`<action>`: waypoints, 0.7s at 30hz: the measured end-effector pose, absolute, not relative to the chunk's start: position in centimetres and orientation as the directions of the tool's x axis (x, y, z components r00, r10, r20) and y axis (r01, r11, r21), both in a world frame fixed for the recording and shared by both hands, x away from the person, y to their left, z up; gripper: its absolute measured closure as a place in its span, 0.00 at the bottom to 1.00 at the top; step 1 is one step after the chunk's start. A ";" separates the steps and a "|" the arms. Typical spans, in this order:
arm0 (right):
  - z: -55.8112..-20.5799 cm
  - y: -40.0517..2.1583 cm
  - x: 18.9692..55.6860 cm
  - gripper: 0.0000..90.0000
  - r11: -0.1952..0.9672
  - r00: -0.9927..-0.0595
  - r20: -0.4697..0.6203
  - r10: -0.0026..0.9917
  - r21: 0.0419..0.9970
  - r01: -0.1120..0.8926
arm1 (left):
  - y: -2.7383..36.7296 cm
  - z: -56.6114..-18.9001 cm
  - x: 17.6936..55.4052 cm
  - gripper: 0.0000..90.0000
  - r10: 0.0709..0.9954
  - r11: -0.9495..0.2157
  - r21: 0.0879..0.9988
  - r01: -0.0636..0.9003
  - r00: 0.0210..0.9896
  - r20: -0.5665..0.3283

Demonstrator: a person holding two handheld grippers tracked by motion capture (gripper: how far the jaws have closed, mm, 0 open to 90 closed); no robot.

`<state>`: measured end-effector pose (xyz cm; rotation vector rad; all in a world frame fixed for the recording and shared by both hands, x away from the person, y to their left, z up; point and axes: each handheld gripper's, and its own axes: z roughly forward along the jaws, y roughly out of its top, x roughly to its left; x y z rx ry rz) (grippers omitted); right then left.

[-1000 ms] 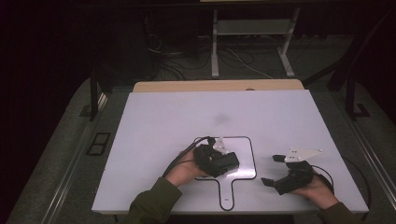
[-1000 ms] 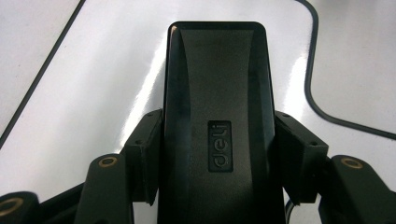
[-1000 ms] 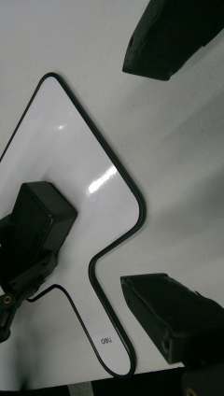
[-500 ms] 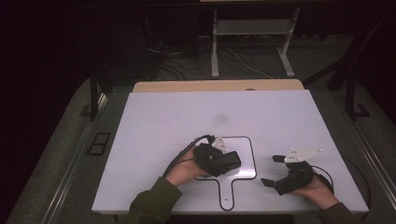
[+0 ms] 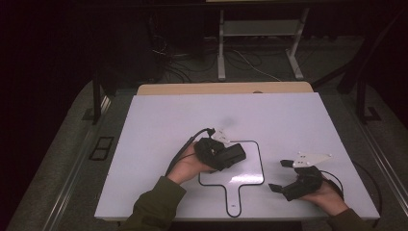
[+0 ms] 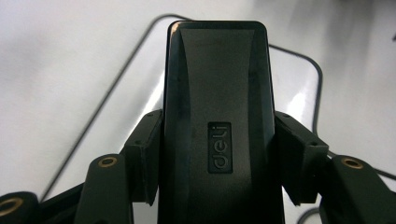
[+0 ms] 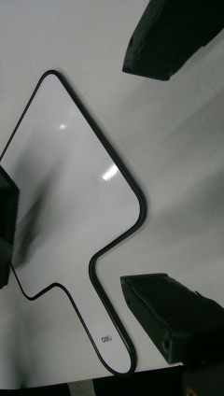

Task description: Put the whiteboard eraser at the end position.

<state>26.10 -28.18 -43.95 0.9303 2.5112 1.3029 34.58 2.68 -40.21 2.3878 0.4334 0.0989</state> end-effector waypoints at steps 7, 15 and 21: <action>-43.9 -28.2 26.1 0.00 0.427 -0.795 0.135 0.592 0.784 0.451 | 2.8 -39.6 35.8 0.44 0.356 -0.688 0.663 0.294 0.933 -0.044; -44.0 -28.2 26.1 0.00 0.424 -0.793 0.137 0.593 0.784 0.453 | 3.1 -39.3 38.8 0.44 0.417 -0.671 0.663 0.331 0.908 -0.032; -44.1 -28.2 26.1 0.00 0.423 -0.794 0.142 0.592 0.784 0.455 | 2.9 -39.0 41.5 0.44 0.455 -0.655 0.665 0.359 0.890 -0.032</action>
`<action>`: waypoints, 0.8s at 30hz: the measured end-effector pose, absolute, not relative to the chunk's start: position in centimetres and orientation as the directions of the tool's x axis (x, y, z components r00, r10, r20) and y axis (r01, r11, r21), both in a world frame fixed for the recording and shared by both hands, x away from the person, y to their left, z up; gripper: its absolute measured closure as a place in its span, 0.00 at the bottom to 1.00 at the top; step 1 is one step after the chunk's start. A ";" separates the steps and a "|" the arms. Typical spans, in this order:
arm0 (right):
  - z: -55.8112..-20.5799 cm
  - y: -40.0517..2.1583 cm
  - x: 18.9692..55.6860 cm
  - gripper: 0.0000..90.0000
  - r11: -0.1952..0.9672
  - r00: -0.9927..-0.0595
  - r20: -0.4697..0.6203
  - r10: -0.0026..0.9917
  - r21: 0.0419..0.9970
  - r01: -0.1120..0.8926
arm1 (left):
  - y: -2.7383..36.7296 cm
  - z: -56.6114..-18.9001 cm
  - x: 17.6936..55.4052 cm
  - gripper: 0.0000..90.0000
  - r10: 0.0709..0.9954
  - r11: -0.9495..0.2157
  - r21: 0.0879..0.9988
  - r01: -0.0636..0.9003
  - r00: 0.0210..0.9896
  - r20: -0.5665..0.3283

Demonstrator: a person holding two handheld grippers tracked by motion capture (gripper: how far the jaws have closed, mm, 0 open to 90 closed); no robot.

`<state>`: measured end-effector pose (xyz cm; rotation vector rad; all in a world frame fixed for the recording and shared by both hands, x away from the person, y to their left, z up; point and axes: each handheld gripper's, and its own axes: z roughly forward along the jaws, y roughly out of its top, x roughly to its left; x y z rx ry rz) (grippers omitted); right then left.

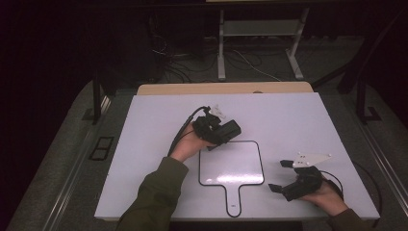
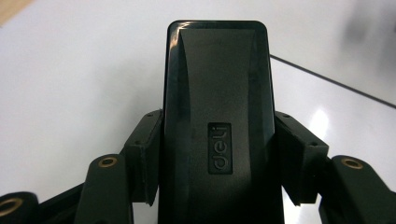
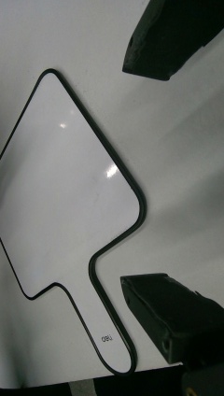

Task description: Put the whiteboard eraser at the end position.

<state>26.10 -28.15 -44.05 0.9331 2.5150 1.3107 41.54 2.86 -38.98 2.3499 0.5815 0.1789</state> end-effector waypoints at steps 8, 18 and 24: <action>-44.1 -28.2 26.1 0.00 0.424 -0.796 0.147 0.587 0.782 0.457 | 1.9 -39.1 45.4 0.44 0.498 -0.651 0.653 0.387 0.867 -0.017; -44.0 -28.2 26.1 0.00 0.420 -0.799 0.152 0.581 0.786 0.454 | 0.6 -40.8 49.5 0.44 0.543 -0.648 0.621 0.440 0.839 -0.027; -44.0 -28.2 26.1 0.00 0.420 -0.800 0.151 0.581 0.786 0.453 | 0.1 -42.2 50.5 0.44 0.560 -0.649 0.605 0.460 0.828 -0.029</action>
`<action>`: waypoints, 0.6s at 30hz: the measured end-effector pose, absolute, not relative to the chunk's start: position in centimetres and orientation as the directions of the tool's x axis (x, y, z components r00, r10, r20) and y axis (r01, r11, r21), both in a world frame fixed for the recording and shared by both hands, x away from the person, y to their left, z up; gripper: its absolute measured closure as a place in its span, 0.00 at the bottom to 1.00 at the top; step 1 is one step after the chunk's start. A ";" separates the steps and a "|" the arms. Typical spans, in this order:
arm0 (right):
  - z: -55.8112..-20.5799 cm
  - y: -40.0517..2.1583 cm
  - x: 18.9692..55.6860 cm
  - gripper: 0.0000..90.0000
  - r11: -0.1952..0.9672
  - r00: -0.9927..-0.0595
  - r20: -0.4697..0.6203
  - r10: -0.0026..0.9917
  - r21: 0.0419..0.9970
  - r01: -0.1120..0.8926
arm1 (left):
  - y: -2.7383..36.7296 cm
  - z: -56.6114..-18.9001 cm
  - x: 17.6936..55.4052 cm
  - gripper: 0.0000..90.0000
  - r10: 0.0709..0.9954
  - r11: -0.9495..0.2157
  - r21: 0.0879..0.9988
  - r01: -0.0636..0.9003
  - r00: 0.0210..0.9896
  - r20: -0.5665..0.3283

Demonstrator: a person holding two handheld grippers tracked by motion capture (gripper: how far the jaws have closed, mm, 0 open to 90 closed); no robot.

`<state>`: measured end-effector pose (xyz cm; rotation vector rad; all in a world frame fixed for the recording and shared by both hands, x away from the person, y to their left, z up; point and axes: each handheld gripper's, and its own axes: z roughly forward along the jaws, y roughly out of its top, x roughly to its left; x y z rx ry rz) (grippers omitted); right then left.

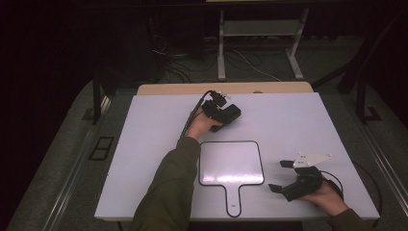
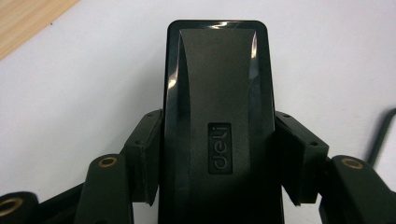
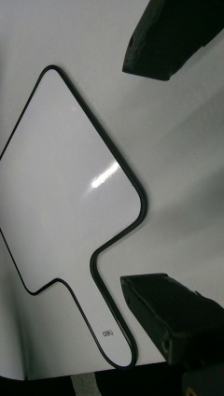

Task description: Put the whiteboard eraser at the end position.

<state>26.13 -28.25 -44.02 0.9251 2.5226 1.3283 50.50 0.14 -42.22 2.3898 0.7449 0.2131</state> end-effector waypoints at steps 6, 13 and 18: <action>-44.0 -28.2 26.1 0.00 0.416 -0.799 0.155 0.580 0.788 0.455 | -0.4 -42.7 50.8 0.44 0.566 -0.647 0.600 0.470 0.824 -0.035; -44.0 -28.3 26.1 0.00 0.414 -0.800 0.154 0.580 0.789 0.453 | -1.0 -43.1 50.9 0.43 0.567 -0.644 0.604 0.470 0.823 -0.036; -44.0 -28.3 26.1 0.00 0.412 -0.798 0.156 0.582 0.790 0.454 | -0.8 -43.6 51.0 0.42 0.567 -0.643 0.592 0.486 0.822 -0.060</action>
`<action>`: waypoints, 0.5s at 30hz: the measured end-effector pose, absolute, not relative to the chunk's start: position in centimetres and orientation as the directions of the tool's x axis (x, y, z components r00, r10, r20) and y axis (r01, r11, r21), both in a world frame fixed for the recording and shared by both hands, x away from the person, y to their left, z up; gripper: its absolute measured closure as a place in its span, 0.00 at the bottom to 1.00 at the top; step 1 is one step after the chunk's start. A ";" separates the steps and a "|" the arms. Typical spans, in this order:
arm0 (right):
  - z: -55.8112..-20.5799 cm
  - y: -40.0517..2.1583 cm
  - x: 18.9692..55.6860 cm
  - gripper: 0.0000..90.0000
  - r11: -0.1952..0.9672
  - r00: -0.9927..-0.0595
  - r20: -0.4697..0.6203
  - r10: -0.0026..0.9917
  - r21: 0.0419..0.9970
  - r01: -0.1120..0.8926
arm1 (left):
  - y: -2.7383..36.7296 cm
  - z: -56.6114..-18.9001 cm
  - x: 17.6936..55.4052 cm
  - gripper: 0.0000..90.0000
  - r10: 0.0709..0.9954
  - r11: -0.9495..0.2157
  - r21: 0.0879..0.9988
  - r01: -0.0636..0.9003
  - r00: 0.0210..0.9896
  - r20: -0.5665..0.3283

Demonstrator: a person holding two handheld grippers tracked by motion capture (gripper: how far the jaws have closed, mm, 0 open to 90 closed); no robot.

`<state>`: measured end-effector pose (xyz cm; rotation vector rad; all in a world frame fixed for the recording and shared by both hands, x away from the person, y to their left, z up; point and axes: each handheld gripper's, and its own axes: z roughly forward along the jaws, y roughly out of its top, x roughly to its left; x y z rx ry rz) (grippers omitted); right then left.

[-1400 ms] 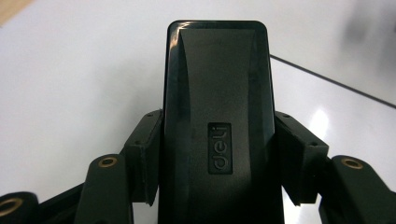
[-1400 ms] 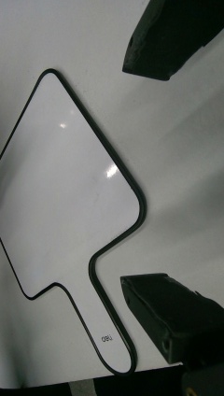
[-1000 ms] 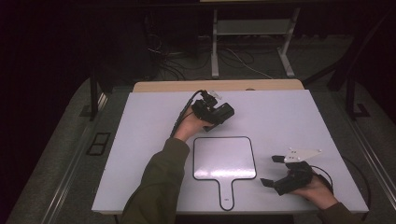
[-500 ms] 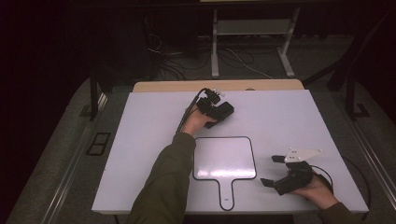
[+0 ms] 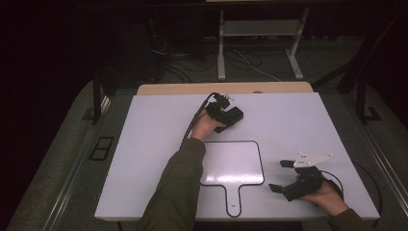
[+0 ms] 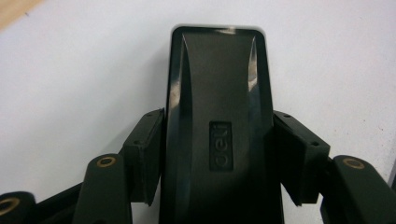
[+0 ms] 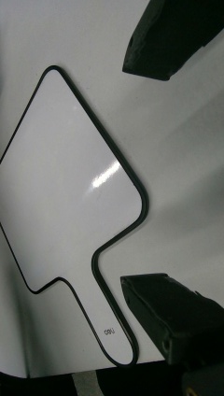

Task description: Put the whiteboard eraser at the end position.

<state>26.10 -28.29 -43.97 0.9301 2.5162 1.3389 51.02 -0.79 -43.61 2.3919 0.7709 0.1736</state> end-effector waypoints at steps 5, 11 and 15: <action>-44.0 -28.2 26.1 0.00 0.417 -0.801 0.153 0.578 0.789 0.452 | -0.5 -43.4 51.0 0.39 0.574 -0.590 0.649 0.479 0.815 -0.080; -44.0 -28.3 26.1 0.00 0.419 -0.801 0.152 0.578 0.787 0.452 | -0.3 -43.1 50.7 0.33 0.567 -0.568 0.672 0.475 0.818 -0.099; -44.1 -28.3 26.2 0.00 0.417 -0.799 0.157 0.581 0.785 0.458 | 0.0 -42.7 50.6 0.29 0.558 -0.555 0.688 0.468 0.823 -0.109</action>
